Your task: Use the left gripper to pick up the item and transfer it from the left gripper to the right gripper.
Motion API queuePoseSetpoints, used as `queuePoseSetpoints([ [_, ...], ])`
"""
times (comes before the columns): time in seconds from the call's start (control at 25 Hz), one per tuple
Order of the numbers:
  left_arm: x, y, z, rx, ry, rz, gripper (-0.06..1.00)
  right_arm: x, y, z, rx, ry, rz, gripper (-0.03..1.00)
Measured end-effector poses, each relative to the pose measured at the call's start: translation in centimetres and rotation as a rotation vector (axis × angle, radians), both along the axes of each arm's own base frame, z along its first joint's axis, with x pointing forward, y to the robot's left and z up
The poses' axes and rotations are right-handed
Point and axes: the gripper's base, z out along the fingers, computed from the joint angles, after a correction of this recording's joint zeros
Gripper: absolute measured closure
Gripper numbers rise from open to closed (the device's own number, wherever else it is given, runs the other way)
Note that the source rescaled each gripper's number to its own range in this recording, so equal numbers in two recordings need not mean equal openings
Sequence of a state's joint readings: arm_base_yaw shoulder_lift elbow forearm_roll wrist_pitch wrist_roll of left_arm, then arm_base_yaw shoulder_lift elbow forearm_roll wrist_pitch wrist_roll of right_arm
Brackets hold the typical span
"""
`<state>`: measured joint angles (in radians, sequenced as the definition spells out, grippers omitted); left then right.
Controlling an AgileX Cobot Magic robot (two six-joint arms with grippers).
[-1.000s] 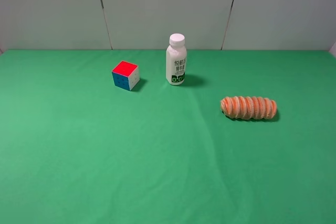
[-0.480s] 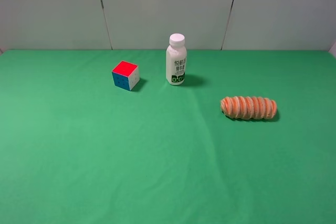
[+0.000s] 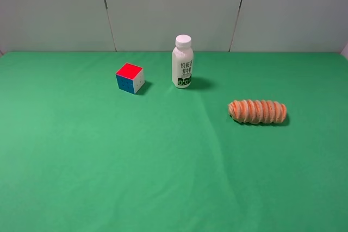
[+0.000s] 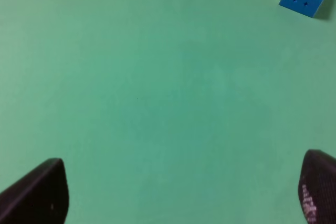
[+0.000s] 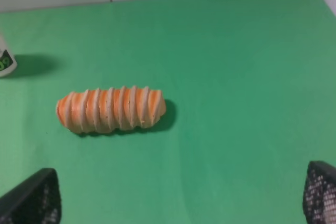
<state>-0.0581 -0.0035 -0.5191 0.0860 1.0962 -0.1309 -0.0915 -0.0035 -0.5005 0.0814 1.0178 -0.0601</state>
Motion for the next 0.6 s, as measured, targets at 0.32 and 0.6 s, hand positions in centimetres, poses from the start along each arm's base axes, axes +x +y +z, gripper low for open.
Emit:
queuePoseSetpoints([
  [0.32,0.0,0.0,0.0,0.0,0.0,0.0,0.07,0.0,0.0,0.0,0.0,0.0,0.0,-0.03],
  [0.6,0.0,0.0,0.0,0.0,0.0,0.0,0.07,0.0,0.0,0.0,0.0,0.0,0.0,-0.03],
])
